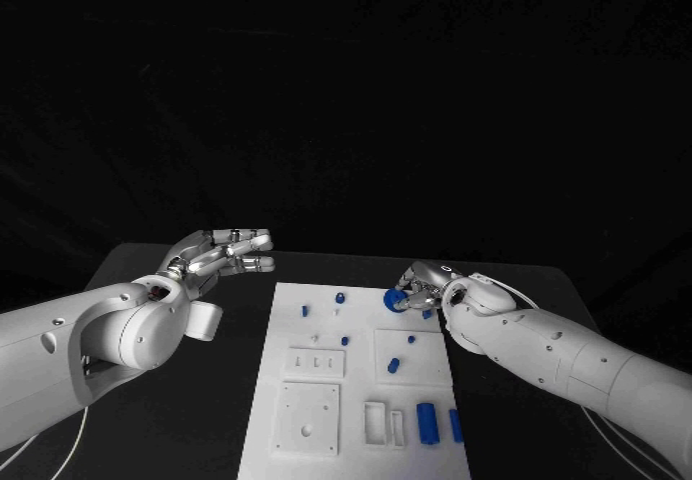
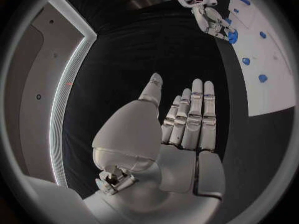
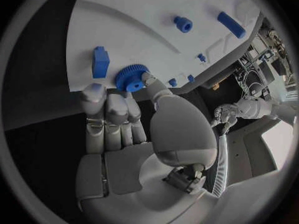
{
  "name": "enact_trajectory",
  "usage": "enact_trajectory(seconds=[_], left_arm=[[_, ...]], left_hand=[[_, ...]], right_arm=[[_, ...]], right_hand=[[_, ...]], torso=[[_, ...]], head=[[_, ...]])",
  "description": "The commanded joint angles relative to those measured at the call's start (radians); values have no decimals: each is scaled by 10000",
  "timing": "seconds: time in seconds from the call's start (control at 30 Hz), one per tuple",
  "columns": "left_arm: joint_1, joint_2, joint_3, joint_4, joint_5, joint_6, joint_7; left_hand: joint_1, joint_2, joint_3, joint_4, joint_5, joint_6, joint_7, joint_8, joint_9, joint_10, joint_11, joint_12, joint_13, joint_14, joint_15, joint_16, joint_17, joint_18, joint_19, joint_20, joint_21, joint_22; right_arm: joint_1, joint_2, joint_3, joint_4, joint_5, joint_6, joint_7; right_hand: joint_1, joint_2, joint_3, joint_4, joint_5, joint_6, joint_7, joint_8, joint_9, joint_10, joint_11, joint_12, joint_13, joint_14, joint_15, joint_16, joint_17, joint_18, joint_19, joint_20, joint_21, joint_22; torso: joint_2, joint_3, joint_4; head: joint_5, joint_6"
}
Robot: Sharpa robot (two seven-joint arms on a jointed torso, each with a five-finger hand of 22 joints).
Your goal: Assemble the parts on the task board
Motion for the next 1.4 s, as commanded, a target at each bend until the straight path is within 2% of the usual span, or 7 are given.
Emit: enact_trajectory(seconds=[0.03,0.33,0.53,0.7,1.0,1.2,1.4], left_arm=[[6,40,7,-8,-85,194,28],[5,73,6,-39,-88,201,30],[5,57,6,-27,-88,195,34],[5,34,6,-13,-84,179,36],[7,20,6,44,-78,172,36],[7,29,7,66,-77,175,32],[7,54,7,69,-77,186,30]], left_hand=[[-26,-92,11,-25,-25,-88,-15,-32,-13,-75,-15,48,14,-62,-26,-37,-16,-13,-71,-25,20,-14],[-28,-89,17,-29,-16,-129,-10,-32,-15,-89,-10,48,14,-65,-24,-36,-15,-10,-73,-23,20,-13],[-28,-89,17,-29,-16,-129,-10,-32,-15,-89,-10,48,14,-65,-24,-36,-15,-10,-73,-23,20,-13],[-28,-89,17,-29,-16,-129,-10,-32,-15,-89,-10,48,14,-65,-24,-36,-15,-10,-73,-23,20,-13],[-28,-89,17,-29,-16,-129,-10,-32,-15,-89,-10,48,14,-65,-24,-36,-15,-10,-73,-23,20,-13],[-35,-85,18,-44,-11,-87,-14,-29,-12,-81,-14,49,15,-62,-25,-35,-15,-10,-73,-23,23,-12],[-35,-85,18,-44,-11,-87,-14,-29,-12,-81,-14,49,15,-62,-25,-35,-15,-10,-73,-23,23,-12]], right_arm=[[-72,16,-40,11,-500,495,-33],[-74,-21,-41,506,-1162,47,-173],[-75,-140,-40,1191,-1769,-368,-500],[-75,-250,-40,1934,-2187,-670,-808],[-176,-140,-42,2952,-3000,-940,-1073],[-248,122,-76,3082,-3531,-1044,-1190],[-275,523,-193,2686,-3708,-1152,-1204]], right_hand=[[-89,91,388,-124,-67,233,-35,6,18,81,-21,81,29,52,-39,45,23,-67,538,-7,38,458],[-451,153,920,-180,283,529,-141,11,20,252,-104,256,189,67,-98,107,100,-120,563,-69,188,613],[-469,128,985,-96,270,679,-184,10,20,334,-119,331,261,74,-116,144,135,-147,574,-90,302,679],[-443,5,1097,98,252,729,-204,-1,15,382,-132,341,300,83,-138,174,157,-155,580,-113,343,732],[-441,-55,1081,208,234,712,-203,8,19,376,-125,321,303,74,-134,164,151,-160,580,-110,374,748],[-391,-97,1109,302,219,717,-205,10,20,380,-113,302,295,76,-128,145,126,-172,582,-104,408,773],[-373,-110,1130,318,206,694,-199,9,20,365,-111,285,286,69,-136,132,116,-166,579,-111,366,766]], torso=[[17,-7,-31],[-11,-1,-5],[-18,-13,0],[-21,-2,-38],[-9,-16,-21],[-5,-25,5],[2,-29,19]], head=[[9,-18],[35,-11],[90,13],[237,97],[459,159],[523,160],[566,147]])
